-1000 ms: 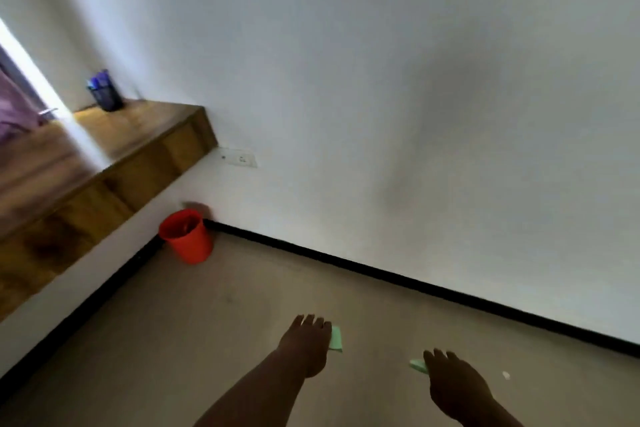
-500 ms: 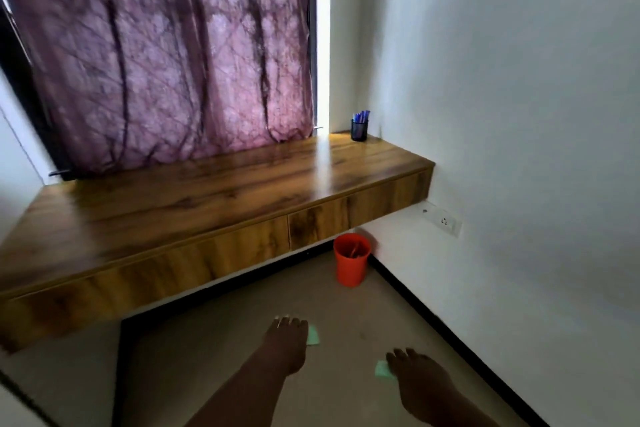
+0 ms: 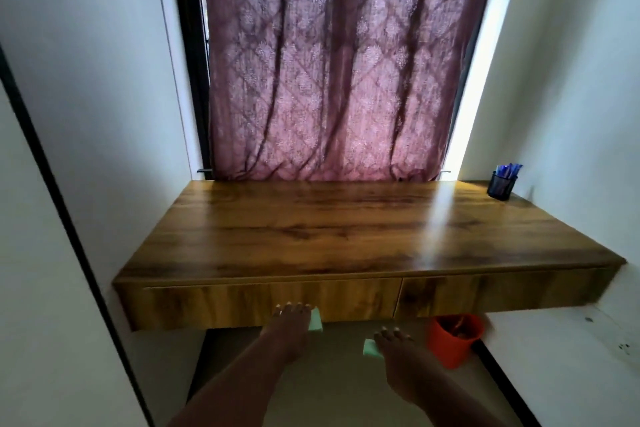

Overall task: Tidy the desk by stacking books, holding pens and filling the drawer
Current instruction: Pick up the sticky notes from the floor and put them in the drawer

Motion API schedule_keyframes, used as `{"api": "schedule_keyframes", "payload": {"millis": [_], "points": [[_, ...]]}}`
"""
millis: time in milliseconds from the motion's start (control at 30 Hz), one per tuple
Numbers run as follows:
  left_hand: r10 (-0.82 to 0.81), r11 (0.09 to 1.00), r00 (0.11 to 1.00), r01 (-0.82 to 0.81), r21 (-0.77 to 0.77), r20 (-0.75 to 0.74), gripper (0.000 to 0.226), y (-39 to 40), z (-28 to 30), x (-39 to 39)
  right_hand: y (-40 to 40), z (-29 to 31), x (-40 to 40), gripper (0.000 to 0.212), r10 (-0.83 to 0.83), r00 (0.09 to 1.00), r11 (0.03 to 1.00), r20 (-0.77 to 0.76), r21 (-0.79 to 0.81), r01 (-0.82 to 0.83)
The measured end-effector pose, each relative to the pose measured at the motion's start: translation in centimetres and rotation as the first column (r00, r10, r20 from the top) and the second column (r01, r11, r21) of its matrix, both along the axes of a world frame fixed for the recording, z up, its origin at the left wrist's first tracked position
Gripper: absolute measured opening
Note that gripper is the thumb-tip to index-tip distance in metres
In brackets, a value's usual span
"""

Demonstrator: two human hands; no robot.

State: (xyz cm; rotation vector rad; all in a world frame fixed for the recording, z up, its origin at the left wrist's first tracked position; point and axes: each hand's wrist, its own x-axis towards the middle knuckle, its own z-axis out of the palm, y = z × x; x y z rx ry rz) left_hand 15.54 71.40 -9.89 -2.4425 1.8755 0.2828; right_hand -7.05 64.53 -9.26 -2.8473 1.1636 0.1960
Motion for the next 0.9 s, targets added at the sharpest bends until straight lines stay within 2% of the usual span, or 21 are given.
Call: {"api": "schedule_keyframes", "payload": {"millis": [167, 367, 567, 700, 767, 833, 900], "points": [[0.093, 0.996, 0.996, -0.093, -0.004, 0.012, 0.068, -4.5, 1.6, 1.9, -6.6, 1.5, 5.4, 0.054, 0.172, 0.981, 0.983, 0.095, -0.083, -0.164], [0.173, 0.984, 0.978, -0.168, -0.052, 0.114, 0.062, -10.4, 4.4, 3.8, -15.3, 2.9, 10.3, 0.056, 0.337, 0.934, 0.931, 0.119, -0.190, -0.312], [0.219, 0.975, 0.966, -0.221, -0.006, 0.137, 0.069, -14.0, 4.0, 7.7, -21.1, 1.7, 14.5, 0.061, 0.362, 0.932, 0.920, 0.021, -0.169, -0.354], [0.231, 0.970, 0.965, -0.239, 0.052, 0.121, 0.070, -15.6, 2.4, 11.2, -23.1, 0.2, 16.6, 0.061, 0.320, 0.947, 0.940, 0.044, -0.143, -0.311], [0.230, 0.969, 0.971, -0.235, 0.079, 0.072, 0.071, -16.1, 1.4, 12.4, -23.7, -0.8, 17.0, 0.060, 0.347, 0.936, 0.934, 0.064, -0.109, -0.339], [0.234, 0.968, 0.972, -0.233, 0.090, -0.001, 0.089, -16.2, 0.0, 13.0, -24.0, -2.0, 17.2, 0.068, 0.317, 0.944, 0.948, 0.087, -0.034, -0.315], [0.209, 0.977, 0.977, -0.207, 0.044, -0.036, 0.123, -15.9, -1.3, 13.0, -23.9, -3.0, 17.0, 0.101, 0.299, 0.944, 0.954, 0.140, -0.014, -0.300]]}}
